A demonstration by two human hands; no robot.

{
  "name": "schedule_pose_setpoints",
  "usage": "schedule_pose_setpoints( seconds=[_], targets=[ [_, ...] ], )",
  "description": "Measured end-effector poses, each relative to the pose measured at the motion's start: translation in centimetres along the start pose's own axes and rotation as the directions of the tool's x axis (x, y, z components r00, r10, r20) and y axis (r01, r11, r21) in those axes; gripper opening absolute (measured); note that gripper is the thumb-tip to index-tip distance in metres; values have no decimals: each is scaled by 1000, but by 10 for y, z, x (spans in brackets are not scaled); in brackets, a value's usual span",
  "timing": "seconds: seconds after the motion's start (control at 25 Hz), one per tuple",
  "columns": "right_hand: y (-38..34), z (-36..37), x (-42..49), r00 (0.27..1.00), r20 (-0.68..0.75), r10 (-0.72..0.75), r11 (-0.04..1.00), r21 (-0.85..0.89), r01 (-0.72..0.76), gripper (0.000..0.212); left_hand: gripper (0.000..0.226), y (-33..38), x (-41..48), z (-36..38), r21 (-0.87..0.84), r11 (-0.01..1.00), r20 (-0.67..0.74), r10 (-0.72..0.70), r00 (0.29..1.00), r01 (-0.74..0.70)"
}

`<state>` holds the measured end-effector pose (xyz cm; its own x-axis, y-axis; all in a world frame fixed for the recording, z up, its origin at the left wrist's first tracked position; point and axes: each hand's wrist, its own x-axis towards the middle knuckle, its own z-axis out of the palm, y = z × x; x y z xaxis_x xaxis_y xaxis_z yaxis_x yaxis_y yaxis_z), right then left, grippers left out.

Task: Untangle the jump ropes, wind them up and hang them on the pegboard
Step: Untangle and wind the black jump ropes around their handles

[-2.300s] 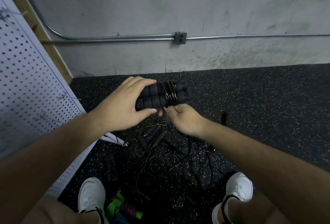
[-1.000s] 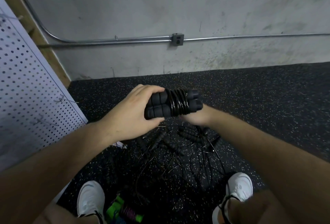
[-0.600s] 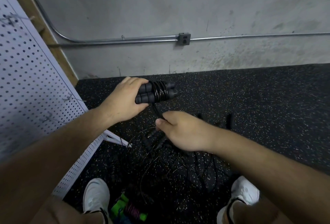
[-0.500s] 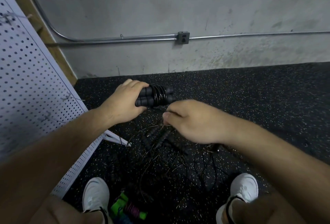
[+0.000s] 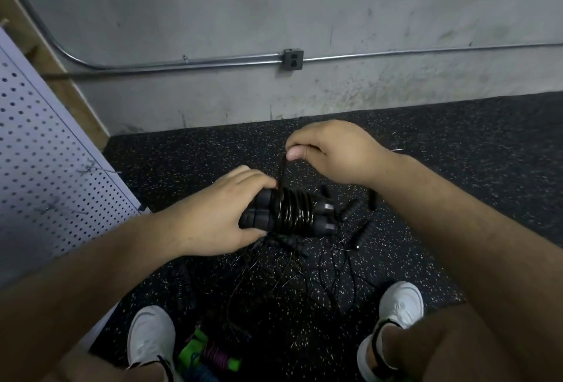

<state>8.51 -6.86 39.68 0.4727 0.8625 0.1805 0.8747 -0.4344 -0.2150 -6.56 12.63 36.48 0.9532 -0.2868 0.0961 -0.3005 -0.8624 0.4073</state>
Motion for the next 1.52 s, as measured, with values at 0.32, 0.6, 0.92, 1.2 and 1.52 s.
schedule_pose_setpoints(
  seconds=[0.32,0.6,0.92,1.2,1.52],
  targets=[
    [-52,45,-4,886,394,244,765,484,-426,30,67,12,-7,-27,-106,976,-164,-204,965,189],
    [-105,65,-2,879,404,253,747,495,-443,32,61,-43,10,-20,168,966,-248,-153,957,198],
    [-126,-21,-28,922,354,159,962,153,-224,39,58,-55,17,-11,182,963,-163,-172,972,201],
    [-43,-23,-1,996,-80,-41,985,-171,27,30,49,-29,7,-1,106,994,-71,-19,997,26],
    [-7,17,13,973,214,82,683,699,-211,14,69,19,-8,-11,-228,974,-269,-60,961,-3]
  ],
)
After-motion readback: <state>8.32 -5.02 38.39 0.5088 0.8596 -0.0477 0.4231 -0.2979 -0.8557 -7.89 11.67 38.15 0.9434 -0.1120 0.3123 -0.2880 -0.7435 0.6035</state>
